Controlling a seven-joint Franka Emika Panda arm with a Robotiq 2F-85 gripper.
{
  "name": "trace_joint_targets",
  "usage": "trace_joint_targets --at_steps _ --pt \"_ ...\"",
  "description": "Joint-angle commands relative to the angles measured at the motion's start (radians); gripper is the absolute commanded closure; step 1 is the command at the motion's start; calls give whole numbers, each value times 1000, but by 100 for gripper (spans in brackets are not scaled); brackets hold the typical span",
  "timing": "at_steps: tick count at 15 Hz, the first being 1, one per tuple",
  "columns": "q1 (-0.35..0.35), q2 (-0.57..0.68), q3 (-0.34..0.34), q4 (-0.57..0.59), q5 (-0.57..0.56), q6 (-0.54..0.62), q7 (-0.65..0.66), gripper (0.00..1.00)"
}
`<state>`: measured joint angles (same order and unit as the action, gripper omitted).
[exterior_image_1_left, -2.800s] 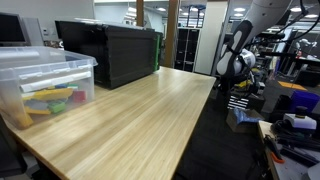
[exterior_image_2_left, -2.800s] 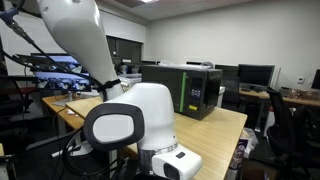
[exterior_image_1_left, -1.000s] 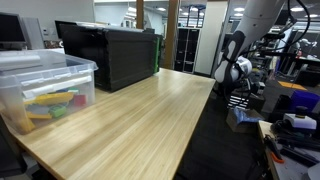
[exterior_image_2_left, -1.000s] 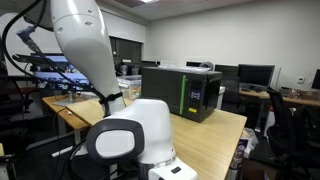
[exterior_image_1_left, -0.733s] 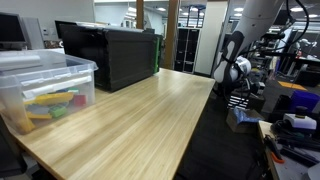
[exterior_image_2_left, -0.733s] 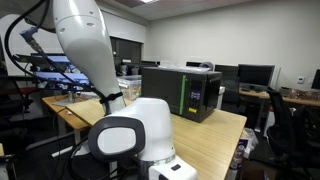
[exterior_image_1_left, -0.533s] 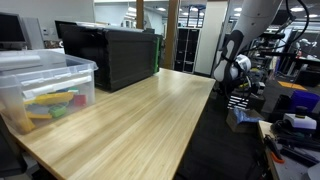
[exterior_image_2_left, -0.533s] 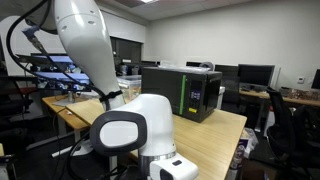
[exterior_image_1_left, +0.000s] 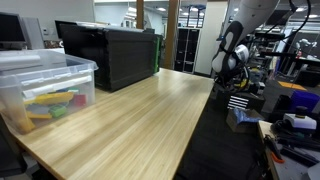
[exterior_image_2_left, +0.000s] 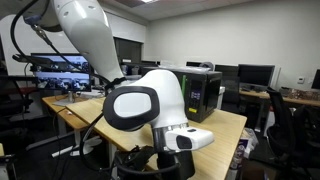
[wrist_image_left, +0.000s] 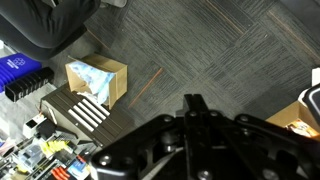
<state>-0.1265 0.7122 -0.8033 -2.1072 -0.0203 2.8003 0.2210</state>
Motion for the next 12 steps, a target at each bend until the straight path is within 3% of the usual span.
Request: trace_joint_targets --at_steps 1,6,12 --pt "48 8 -35 -3 -66 -72 34 98" --pt "75 5 -51 -17 -184 -145 34 99" --pt "67 27 -39 -22 -216 -154 45 98"
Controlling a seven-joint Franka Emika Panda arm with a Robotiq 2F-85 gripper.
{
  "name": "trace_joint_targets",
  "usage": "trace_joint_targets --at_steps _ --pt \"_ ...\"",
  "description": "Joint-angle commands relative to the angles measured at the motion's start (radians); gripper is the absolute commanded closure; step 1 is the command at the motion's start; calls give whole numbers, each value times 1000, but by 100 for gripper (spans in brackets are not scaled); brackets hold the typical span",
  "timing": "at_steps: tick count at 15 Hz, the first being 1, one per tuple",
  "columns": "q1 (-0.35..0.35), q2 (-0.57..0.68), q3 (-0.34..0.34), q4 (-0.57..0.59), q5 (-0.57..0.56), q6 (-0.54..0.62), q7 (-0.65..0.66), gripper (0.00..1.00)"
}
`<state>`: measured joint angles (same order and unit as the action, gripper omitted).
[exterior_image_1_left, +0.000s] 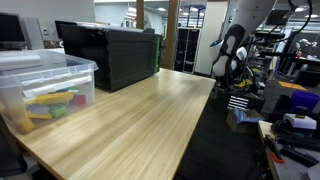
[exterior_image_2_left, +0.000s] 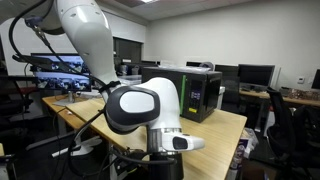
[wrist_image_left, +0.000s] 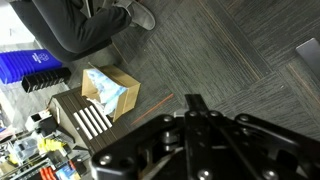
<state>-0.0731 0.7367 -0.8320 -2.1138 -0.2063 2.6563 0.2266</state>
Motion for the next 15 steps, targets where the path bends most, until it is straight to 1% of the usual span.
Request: trace_joint_targets --at_steps 1,15 --pt "13 5 -9 -15 -29 -11 40 98" --pt "6 28 17 -3 -14 -6 73 98"
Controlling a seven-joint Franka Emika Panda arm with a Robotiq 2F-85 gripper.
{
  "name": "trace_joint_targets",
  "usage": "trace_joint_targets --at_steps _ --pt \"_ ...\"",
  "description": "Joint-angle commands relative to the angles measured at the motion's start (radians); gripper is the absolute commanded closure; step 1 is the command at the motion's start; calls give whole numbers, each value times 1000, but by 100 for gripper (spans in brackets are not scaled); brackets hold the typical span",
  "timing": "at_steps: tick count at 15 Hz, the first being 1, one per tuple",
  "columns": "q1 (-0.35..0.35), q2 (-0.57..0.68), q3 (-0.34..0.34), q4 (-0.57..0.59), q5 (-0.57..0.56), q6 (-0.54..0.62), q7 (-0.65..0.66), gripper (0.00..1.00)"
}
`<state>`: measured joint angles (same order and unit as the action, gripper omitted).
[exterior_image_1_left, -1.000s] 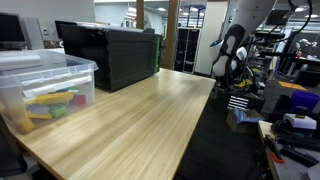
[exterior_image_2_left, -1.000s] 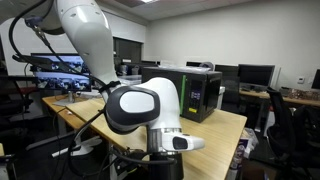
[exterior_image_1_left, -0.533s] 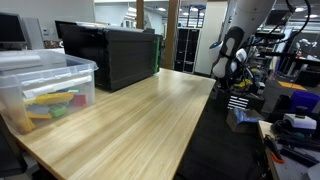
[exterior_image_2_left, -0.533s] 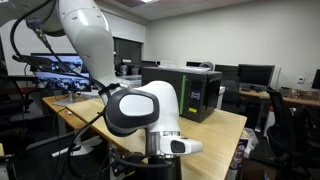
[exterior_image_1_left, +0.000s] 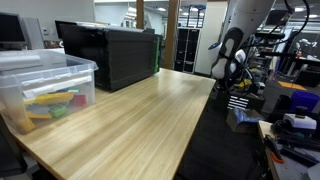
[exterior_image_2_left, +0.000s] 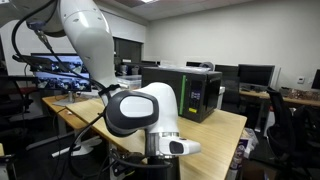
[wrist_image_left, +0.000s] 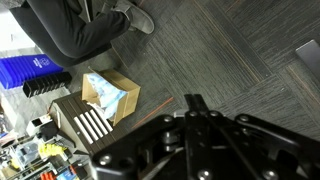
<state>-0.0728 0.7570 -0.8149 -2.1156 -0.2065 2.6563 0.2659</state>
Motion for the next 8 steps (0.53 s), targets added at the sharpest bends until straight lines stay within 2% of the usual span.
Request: trace_joint_targets --at_steps 1,8 --pt "4 10 2 1 -13 -5 35 98" --pt "-13 31 21 25 -1 -4 53 98"
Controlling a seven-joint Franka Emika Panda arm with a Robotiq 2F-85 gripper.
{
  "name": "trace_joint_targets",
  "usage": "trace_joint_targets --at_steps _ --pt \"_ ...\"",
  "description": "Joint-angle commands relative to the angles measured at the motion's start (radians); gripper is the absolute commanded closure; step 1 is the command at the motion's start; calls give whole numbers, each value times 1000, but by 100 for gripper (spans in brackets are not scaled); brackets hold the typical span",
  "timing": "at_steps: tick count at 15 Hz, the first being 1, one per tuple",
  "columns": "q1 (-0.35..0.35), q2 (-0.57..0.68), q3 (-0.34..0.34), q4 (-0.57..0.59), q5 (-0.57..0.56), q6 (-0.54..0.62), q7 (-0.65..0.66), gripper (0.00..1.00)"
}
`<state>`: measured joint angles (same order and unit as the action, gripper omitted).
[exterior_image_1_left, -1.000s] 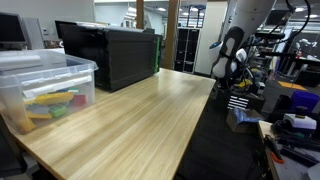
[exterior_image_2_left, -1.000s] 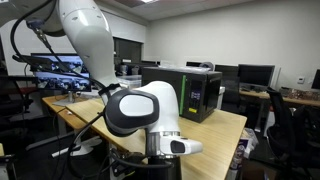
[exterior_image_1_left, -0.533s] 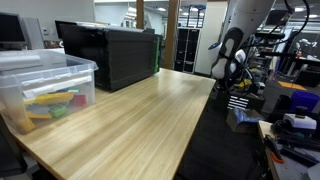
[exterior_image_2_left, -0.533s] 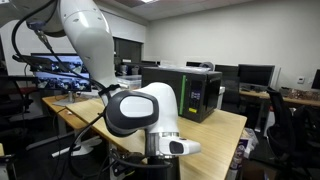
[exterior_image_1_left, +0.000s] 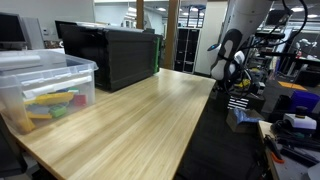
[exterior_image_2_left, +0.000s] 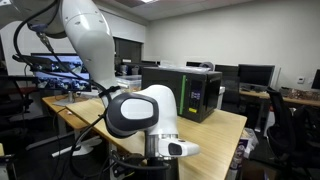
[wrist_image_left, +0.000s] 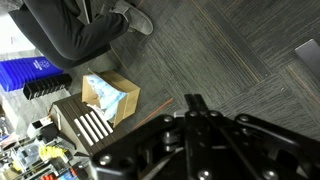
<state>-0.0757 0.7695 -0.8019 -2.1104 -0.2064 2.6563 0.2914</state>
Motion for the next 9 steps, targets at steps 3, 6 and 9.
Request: trace_joint_targets --at_steps 3,6,9 --pt "-23 24 12 32 5 -4 27 98" --pt "-34 23 19 40 11 -6 27 98" --pt "-35 7 26 40 19 -19 28 98"
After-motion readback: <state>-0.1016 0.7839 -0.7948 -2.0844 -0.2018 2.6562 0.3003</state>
